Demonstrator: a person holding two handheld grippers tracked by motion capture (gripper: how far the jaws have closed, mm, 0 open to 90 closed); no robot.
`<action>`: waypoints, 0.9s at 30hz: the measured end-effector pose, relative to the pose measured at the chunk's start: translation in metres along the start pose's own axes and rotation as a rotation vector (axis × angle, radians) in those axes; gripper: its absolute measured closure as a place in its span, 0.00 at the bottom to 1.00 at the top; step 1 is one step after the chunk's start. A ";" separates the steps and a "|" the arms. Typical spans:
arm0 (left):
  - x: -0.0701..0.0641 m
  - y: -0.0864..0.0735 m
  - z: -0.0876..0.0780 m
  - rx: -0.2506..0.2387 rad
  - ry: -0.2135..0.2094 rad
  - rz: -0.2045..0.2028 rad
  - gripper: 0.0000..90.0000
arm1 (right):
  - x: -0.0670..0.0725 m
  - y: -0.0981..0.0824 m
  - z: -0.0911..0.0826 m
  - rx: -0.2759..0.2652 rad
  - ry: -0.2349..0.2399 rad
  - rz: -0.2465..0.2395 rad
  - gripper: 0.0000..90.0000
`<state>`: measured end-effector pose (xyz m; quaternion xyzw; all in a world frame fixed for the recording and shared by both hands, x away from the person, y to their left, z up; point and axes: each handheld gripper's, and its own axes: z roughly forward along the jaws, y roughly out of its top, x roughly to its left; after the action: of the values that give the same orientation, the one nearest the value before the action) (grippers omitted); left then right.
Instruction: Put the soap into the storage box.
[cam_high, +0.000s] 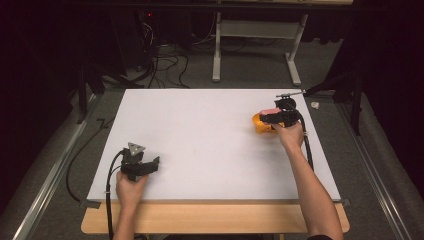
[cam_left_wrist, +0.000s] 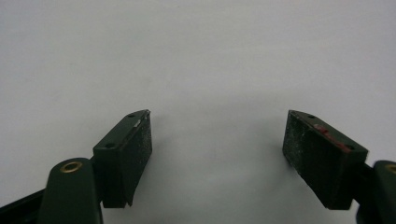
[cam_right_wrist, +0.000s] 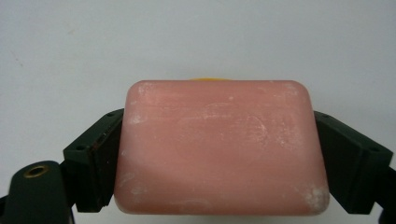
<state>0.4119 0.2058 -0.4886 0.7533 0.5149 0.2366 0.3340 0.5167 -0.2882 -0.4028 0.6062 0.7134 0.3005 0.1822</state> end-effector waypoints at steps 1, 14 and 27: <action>0.000 0.000 0.000 0.000 0.000 0.000 0.27 | 0.000 0.000 0.002 0.004 -0.004 0.003 0.15; 0.000 0.000 0.000 0.000 0.001 0.002 0.27 | -0.002 0.000 0.016 0.020 -0.039 0.017 0.15; 0.000 0.000 0.000 0.000 0.002 0.002 0.27 | -0.001 0.000 0.024 0.021 -0.052 0.032 0.15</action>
<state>0.4117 0.2056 -0.4885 0.7534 0.5144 0.2376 0.3335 0.5314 -0.2848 -0.4209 0.6269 0.7020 0.2799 0.1893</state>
